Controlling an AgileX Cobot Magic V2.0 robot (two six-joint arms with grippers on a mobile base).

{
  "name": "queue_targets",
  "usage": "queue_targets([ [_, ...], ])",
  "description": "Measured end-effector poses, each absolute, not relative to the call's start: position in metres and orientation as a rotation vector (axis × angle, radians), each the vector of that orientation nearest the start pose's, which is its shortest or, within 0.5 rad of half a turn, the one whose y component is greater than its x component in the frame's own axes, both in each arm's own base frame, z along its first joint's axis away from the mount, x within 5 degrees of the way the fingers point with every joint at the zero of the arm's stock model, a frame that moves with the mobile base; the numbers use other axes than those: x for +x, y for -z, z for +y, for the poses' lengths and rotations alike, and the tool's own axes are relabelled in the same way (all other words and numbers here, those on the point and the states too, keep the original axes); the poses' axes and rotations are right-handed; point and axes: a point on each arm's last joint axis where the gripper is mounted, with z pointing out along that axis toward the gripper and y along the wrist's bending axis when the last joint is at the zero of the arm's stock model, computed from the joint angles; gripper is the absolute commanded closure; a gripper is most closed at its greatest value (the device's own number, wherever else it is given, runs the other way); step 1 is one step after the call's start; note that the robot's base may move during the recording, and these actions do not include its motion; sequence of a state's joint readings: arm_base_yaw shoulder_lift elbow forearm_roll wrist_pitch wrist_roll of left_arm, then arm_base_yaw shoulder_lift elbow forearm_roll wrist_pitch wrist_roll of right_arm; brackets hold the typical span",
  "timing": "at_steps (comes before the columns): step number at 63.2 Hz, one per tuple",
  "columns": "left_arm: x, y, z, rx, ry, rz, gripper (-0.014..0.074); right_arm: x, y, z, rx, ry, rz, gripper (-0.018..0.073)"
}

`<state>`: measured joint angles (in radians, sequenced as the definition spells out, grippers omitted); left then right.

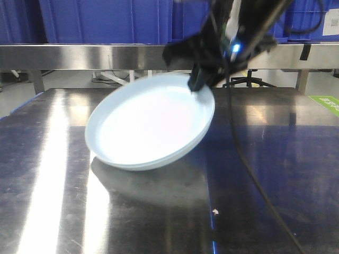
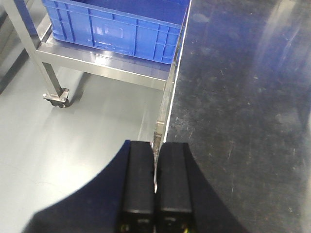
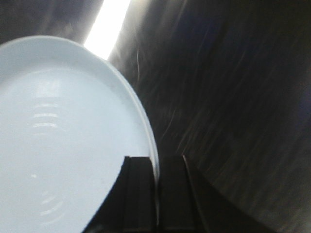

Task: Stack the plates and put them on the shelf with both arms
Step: 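Grip the rim of the stacked plates with the right gripper and tilt them up, then lift the plate stack high beside the robot with the right gripper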

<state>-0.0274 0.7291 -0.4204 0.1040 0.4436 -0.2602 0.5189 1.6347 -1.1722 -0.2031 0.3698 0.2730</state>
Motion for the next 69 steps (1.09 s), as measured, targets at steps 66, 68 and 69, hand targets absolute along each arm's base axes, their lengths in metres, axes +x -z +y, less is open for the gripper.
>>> queue_targets([
  [66, 0.136, -0.250, 0.000, -0.179, 0.056, 2.226, 0.0501, 0.118, -0.317, -0.005, 0.087, 0.033, 1.919, 0.0531],
  [68, 0.136, -0.250, 0.000, -0.179, 0.056, 2.226, 0.0501, 0.110, -0.314, -0.007, 0.107, 0.046, 1.915, 0.0531],
  [69, 0.136, -0.250, 0.000, -0.179, 0.056, 2.226, 0.0501, 0.107, -0.313, -0.008, 0.116, 0.049, 1.914, 0.0531],
])
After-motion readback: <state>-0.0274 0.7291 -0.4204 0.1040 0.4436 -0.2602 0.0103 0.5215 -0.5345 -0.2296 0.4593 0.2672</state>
